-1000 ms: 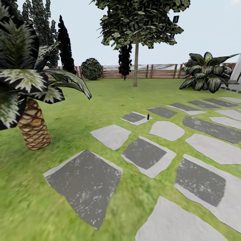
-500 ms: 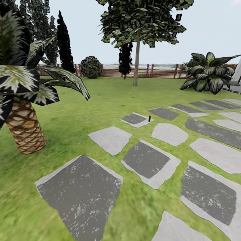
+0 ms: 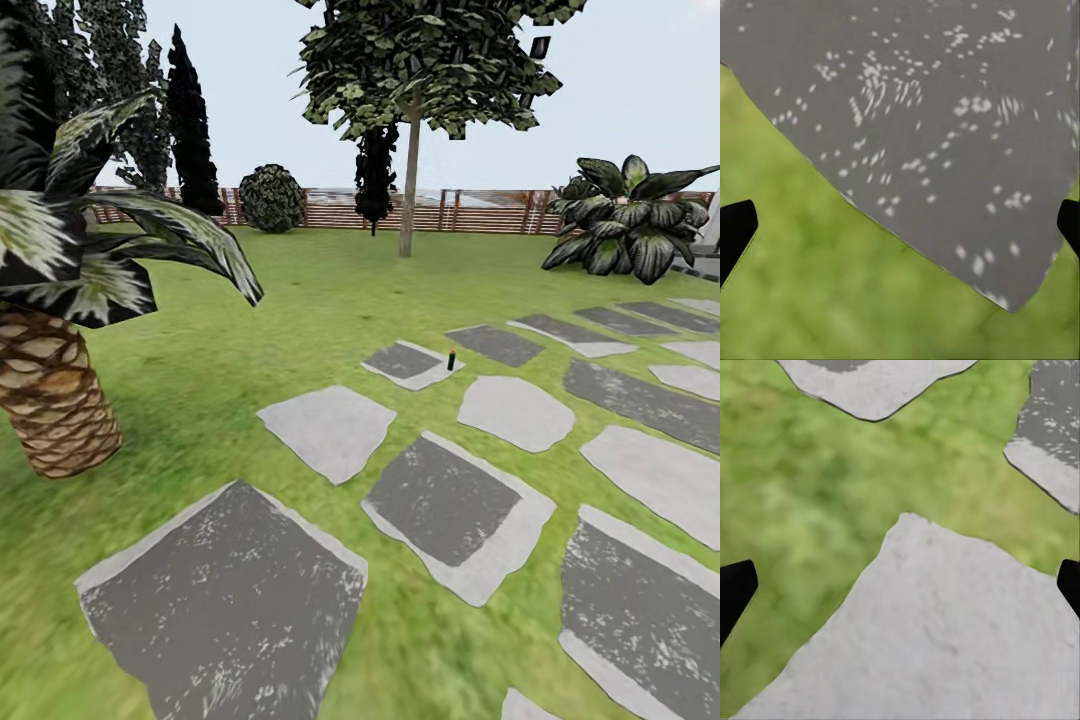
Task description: In the garden, pick up the pesticide atomizer on the floor and spray pesticide onto both trees until each tree trunk is fully covered.
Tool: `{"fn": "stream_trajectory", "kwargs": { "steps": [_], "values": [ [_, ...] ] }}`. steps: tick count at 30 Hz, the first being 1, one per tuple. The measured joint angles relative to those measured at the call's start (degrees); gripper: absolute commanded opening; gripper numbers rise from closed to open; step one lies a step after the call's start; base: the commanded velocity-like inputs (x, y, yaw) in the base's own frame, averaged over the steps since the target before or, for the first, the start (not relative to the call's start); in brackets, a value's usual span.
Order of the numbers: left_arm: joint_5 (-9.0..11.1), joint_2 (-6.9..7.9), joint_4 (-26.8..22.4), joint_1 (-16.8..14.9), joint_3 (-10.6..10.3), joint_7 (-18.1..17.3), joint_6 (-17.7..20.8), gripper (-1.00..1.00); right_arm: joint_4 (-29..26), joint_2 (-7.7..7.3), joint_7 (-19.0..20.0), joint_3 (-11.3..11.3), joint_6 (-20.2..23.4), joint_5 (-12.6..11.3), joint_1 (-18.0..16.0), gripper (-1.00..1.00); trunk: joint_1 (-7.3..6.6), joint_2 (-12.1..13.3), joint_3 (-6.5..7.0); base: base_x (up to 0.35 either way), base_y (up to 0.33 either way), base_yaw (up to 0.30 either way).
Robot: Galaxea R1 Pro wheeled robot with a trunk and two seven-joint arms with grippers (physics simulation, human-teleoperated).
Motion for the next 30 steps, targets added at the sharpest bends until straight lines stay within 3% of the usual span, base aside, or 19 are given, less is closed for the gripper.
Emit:
{"fn": "stream_trajectory", "kwargs": {
  "steps": [30],
  "values": [
    [-0.09,-0.07,0.0,0.0,-0.05,0.0,0.0,1.0,0.02,0.0,-0.09,0.0,-0.01,0.0,0.0,1.0,0.0,0.0,0.0,0.339,0.0,-0.042]
  ]
}}
